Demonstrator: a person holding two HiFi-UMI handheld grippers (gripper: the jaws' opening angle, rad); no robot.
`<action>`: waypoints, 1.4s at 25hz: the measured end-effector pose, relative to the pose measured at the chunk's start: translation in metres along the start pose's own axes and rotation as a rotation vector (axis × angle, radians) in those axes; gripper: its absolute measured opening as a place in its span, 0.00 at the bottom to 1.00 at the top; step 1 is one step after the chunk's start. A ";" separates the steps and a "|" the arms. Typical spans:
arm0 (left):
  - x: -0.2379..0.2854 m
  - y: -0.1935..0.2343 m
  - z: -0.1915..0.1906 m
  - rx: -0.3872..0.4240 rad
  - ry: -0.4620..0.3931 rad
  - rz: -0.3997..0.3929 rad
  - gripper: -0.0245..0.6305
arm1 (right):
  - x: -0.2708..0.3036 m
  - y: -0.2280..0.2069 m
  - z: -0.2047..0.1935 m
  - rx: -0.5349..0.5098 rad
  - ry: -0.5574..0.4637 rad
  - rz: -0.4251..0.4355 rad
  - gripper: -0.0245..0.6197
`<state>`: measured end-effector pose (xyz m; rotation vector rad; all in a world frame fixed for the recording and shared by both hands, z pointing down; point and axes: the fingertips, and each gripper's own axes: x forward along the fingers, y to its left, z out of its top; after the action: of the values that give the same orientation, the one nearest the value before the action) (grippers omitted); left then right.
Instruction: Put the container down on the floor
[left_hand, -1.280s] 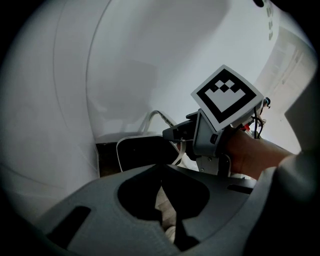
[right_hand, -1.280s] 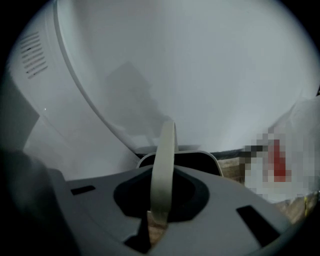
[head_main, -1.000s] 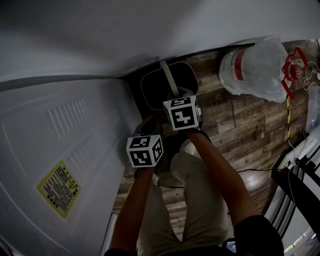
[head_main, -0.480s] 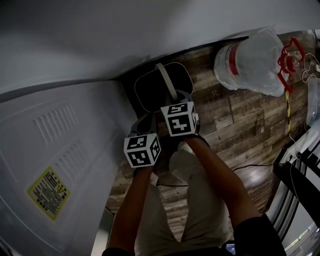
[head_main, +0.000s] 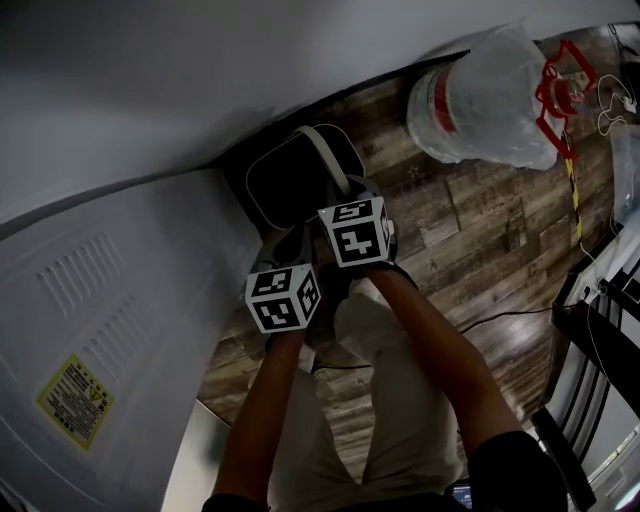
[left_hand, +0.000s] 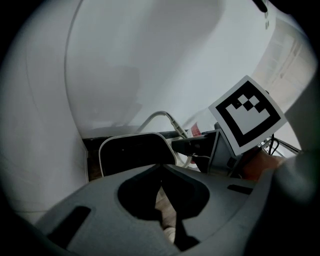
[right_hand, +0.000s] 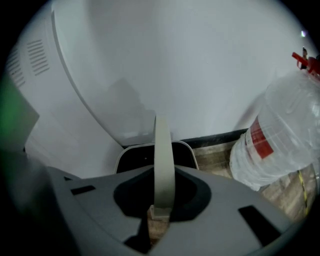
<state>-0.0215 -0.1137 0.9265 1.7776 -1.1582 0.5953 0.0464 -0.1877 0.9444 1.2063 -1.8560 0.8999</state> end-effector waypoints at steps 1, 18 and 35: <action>0.002 -0.002 0.001 0.003 -0.001 -0.004 0.06 | 0.000 -0.002 -0.001 0.001 -0.002 0.000 0.09; 0.031 -0.013 -0.005 0.036 0.039 -0.049 0.06 | 0.009 -0.048 -0.008 -0.004 -0.011 -0.031 0.10; 0.067 -0.028 -0.014 0.089 0.069 -0.113 0.06 | 0.017 -0.106 -0.042 0.174 -0.040 -0.095 0.25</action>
<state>0.0345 -0.1273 0.9726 1.8697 -0.9912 0.6440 0.1492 -0.1926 0.9961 1.4155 -1.7644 1.0076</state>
